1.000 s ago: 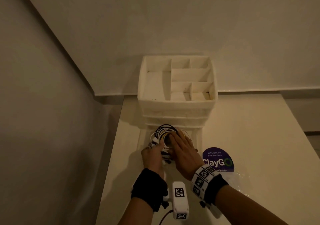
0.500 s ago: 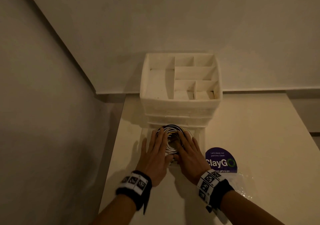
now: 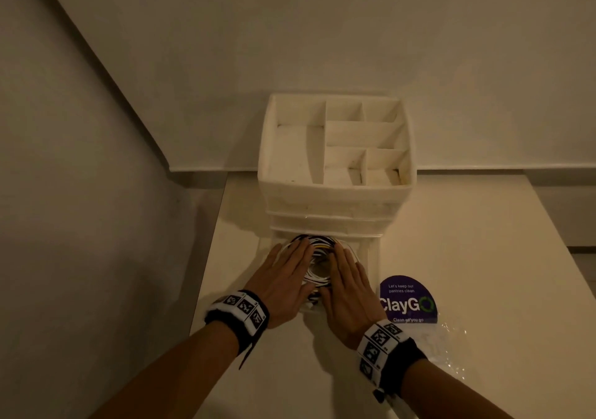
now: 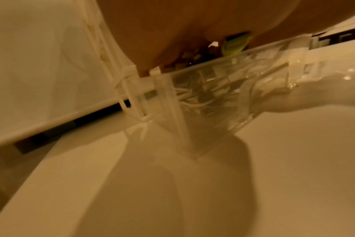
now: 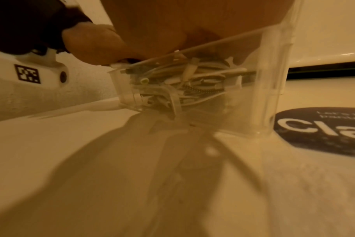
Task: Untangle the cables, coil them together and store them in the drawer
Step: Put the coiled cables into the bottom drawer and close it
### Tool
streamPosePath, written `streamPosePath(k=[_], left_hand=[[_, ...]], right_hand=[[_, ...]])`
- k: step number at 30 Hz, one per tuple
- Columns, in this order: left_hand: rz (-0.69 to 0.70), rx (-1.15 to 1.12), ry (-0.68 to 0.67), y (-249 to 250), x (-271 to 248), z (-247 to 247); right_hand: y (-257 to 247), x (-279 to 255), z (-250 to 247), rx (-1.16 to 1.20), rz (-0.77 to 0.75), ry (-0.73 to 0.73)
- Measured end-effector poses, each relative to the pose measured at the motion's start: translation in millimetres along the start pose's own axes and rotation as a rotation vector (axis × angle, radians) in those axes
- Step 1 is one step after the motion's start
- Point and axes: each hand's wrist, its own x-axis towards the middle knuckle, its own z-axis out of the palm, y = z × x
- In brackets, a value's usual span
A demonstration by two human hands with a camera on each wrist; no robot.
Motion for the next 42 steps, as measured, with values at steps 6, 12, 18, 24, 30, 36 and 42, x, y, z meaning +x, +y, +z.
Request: streamPosePath(k=[6, 12, 18, 24, 30, 36, 42], left_hand=[[0.038, -0.029, -0.063, -11.0, 9.7, -6.2], [-0.056, -0.026, -0.137, -4.4, 12.0, -3.3], [-0.096, 0.048, -0.161, 3.4, 14.1, -2.7], [-0.167, -0.113, -0.087, 11.1, 7.8, -10.5], [-0.3, -0.311, 0.242, 10.3, -11.5, -13.8], [-0.571, -0.908, 0.468, -37.2, 6.5, -21.3], [-0.557, -1.247, 0.133, -62.0, 26.6, -21.7]], right_hand=[[1.9, 6.3, -0.8, 0.05, 0.044, -0.053], [2.8, 9.3, -0.4, -0.06, 0.028, -0.097], [5.6, 6.8, -5.1, -0.064, 0.034, -0.175], [8.0, -0.5, -12.3, 0.025, 0.016, -0.081], [13.8, -9.4, -18.0, 0.143, 0.024, 0.114], [55.0, 7.1, -37.3, 0.642, 0.465, 0.5], [82.8, 30.3, -52.0, 0.93, 0.566, 0.145]])
